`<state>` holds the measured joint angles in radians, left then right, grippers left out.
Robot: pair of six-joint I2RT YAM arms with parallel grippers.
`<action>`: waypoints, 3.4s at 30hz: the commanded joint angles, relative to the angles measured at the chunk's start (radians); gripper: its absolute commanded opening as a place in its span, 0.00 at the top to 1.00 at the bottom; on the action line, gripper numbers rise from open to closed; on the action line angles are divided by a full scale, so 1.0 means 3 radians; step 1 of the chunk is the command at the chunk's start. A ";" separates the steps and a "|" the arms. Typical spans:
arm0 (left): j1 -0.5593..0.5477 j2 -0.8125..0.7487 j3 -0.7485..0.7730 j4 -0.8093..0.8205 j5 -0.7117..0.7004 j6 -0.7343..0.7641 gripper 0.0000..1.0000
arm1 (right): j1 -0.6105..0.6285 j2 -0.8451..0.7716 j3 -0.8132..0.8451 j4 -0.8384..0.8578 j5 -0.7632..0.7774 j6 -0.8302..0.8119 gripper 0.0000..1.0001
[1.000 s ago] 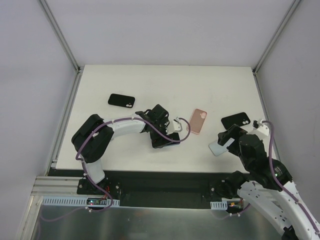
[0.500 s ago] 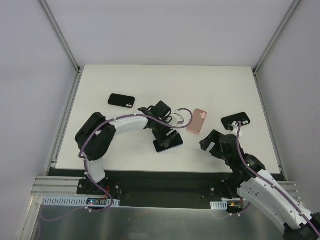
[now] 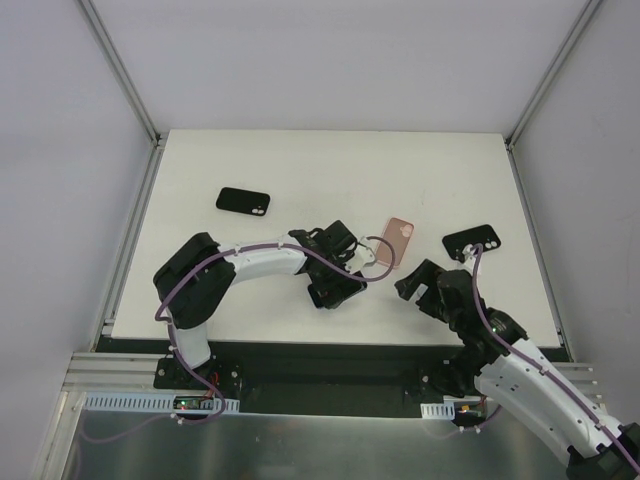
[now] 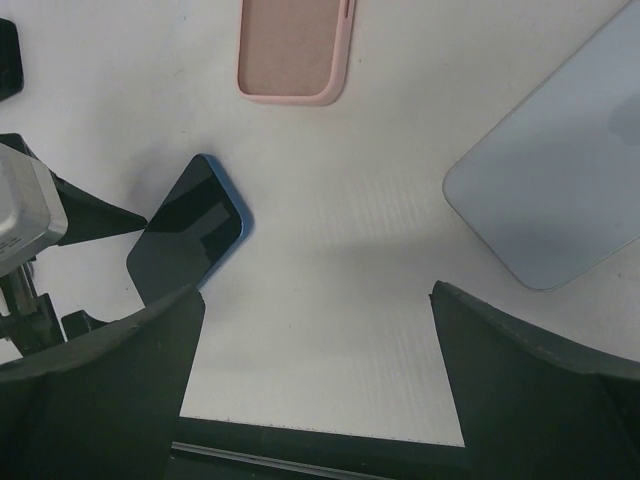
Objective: Put the phone into the phone case
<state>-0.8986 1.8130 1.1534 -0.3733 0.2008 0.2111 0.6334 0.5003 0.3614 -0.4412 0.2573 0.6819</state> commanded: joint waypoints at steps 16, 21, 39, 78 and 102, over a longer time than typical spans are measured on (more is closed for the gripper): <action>-0.0088 0.0139 0.0006 -0.0044 -0.0159 -0.0126 0.25 | -0.0005 -0.0149 -0.0151 0.0299 -0.0126 0.0217 0.00; -0.0052 0.0108 0.0006 -0.0024 0.0240 -0.0422 0.32 | -0.0010 -0.0103 -0.0300 0.0606 -0.0295 0.0273 0.03; 0.0162 0.0011 0.0067 0.0181 0.0936 -0.1036 0.41 | 0.0235 0.1062 -0.0525 0.1910 -0.0474 0.0892 0.31; 0.0203 -0.0154 0.0506 0.0079 0.0463 -0.1420 0.10 | 0.0670 0.0313 0.0293 -0.0137 0.1145 0.0571 0.99; 0.0193 0.1785 0.2777 -0.0464 -0.0516 -0.1614 0.36 | 0.0670 -0.1008 0.1203 -0.1843 0.1602 0.0125 0.99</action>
<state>-0.8394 2.3383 1.9388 -0.4904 0.0616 -0.2775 0.8352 0.2123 0.6708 -0.9997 0.6907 0.7315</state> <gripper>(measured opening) 0.651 0.077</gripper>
